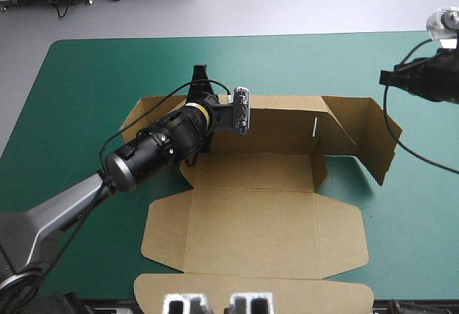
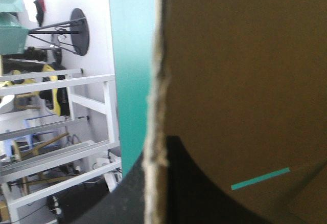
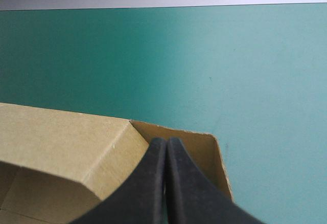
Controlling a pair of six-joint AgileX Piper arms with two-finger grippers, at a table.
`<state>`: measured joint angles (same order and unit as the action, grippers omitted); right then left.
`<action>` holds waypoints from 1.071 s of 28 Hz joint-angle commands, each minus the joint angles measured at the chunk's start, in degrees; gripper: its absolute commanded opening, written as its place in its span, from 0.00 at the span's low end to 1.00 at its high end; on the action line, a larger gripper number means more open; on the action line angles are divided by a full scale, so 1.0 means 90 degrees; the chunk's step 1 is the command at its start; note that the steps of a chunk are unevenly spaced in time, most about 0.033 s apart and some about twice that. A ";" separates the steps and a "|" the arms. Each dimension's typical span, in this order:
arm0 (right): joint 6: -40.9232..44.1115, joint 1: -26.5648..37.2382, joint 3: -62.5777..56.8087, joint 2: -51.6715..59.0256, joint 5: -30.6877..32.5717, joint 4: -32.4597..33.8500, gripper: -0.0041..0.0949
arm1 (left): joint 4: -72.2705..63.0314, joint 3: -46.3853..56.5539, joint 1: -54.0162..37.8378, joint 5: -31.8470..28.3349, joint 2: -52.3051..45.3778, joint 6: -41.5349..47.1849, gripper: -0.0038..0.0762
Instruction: Fold the box
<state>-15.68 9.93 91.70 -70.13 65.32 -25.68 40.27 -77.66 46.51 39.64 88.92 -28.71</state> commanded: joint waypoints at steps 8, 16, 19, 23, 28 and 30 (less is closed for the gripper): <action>-0.0057 -0.0010 0.1354 -0.1847 0.0425 -0.0995 0.02 | 0.4119 0.1505 0.0797 -0.0610 -0.0447 0.3885 0.04; -0.0143 -0.0010 0.1440 -0.2867 0.0674 -0.1213 0.02 | 0.4791 0.1758 0.0898 -0.0535 -0.0447 0.4644 0.04; -0.0143 -0.0093 0.1440 -0.3019 0.0680 -0.1043 0.02 | 0.4810 0.1758 0.0898 -0.0413 -0.0447 0.4712 0.04; -0.0053 -0.0356 0.1239 -0.3016 0.0690 -0.0560 0.02 | 0.4876 0.1758 0.0898 -0.0223 -0.0447 0.4860 0.04; -0.0154 -0.0570 0.0554 -0.2718 0.0690 -0.0571 0.02 | 0.4905 0.1758 0.0898 -0.0160 -0.0447 0.4990 0.04; -0.0180 -0.0570 0.0172 -0.2471 0.0690 -0.0429 0.02 | 0.4918 0.1758 0.0898 -0.0125 -0.0447 0.4989 0.04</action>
<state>-16.34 4.72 94.24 -97.24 70.97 -29.22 82.63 -60.68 54.17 37.52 86.87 14.87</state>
